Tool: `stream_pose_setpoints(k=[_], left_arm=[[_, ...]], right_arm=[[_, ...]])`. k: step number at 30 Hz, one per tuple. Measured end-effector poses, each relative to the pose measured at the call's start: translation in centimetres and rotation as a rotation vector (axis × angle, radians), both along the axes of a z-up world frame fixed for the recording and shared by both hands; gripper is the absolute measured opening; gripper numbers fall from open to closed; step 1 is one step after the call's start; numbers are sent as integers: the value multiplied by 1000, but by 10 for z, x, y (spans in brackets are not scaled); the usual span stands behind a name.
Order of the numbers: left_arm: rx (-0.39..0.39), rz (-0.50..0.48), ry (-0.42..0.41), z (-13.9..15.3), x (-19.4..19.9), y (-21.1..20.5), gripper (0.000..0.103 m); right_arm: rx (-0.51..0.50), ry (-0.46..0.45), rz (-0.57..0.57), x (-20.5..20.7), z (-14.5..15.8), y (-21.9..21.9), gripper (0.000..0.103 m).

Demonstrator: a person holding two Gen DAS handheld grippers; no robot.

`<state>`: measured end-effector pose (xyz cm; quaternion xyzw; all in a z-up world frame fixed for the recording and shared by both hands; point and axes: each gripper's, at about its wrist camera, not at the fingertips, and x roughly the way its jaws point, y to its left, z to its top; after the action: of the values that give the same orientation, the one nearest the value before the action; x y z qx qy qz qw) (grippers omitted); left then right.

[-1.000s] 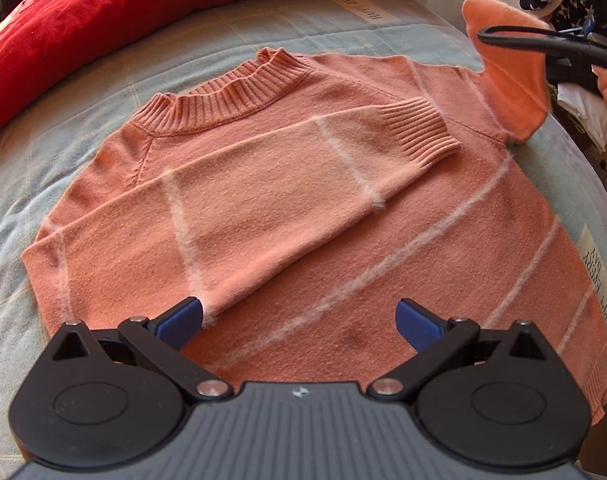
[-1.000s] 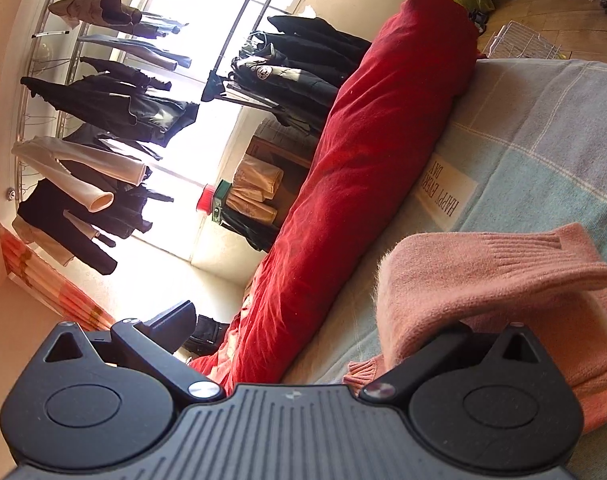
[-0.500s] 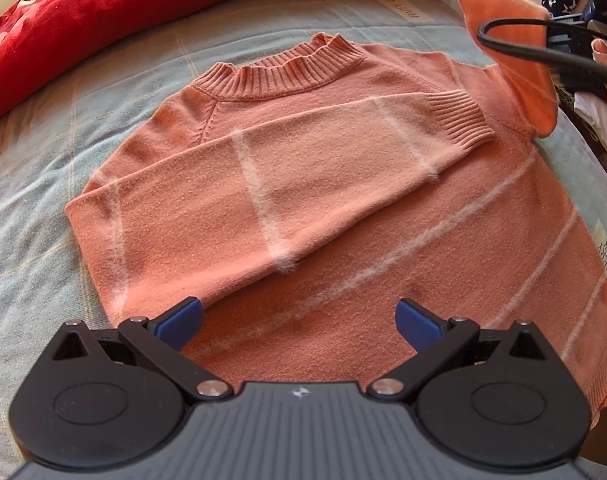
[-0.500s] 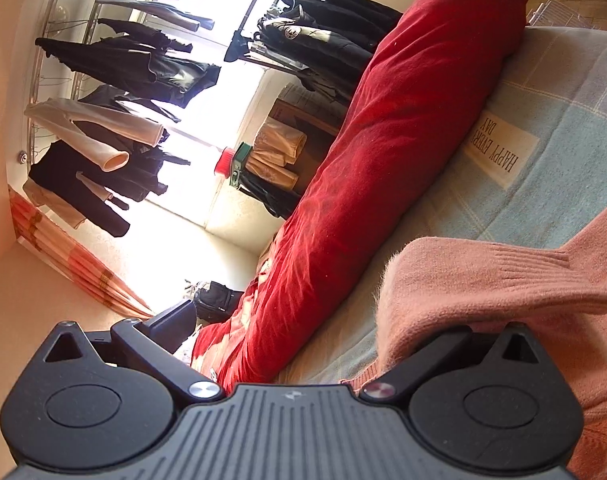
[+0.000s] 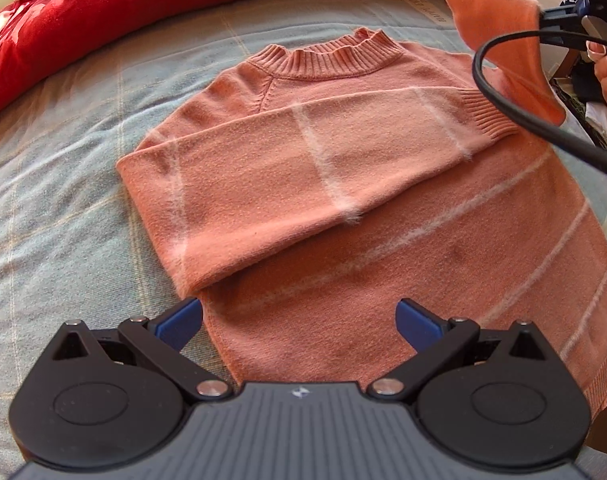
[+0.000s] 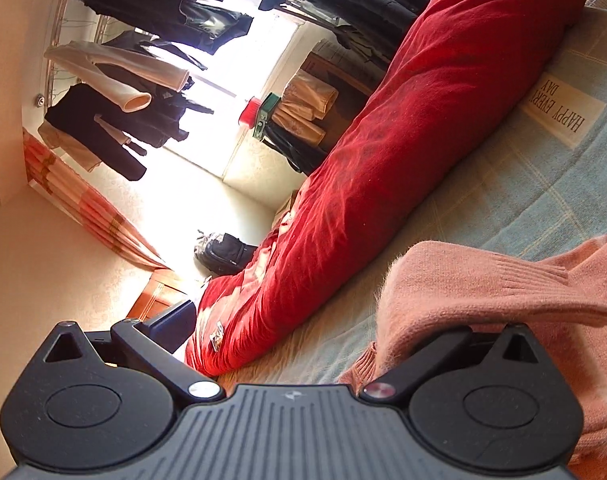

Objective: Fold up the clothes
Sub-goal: 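Lift the cuff with the right tool toward the sweater body, then lay the sleeve across the body over the first sleeve and open the right tool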

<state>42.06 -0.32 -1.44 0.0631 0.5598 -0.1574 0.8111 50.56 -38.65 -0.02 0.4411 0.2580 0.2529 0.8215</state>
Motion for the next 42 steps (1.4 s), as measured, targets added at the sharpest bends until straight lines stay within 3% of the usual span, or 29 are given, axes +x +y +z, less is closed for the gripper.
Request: stream_pose_setpoints(k=[6, 14, 20, 27, 31, 35, 38, 42], left_arm=[[4, 21, 3, -1, -7, 15, 102], [5, 34, 8, -3, -13, 26, 102], [0, 43, 11, -3, -15, 31, 102], [-5, 49, 19, -7, -15, 36, 102], [-10, 48, 24, -9, -17, 37, 102], [-10, 55, 32, -11, -19, 39, 102], [-13, 61, 33, -11, -20, 42, 102], [-16, 63, 31, -11, -21, 46, 102]], right_arm=[[-121, 3, 99, 8, 3, 39, 103], [-475, 42, 239, 7, -14, 111, 103], [-649, 17, 333, 0, -21, 151, 103], [-1078, 21, 458, -7, -45, 200, 103], [-1311, -37, 502, -25, -55, 218, 103], [-1375, -55, 490, -34, -50, 224, 103], [-1287, 24, 449, -31, -45, 210, 103], [-1070, 121, 354, -23, -37, 179, 103]])
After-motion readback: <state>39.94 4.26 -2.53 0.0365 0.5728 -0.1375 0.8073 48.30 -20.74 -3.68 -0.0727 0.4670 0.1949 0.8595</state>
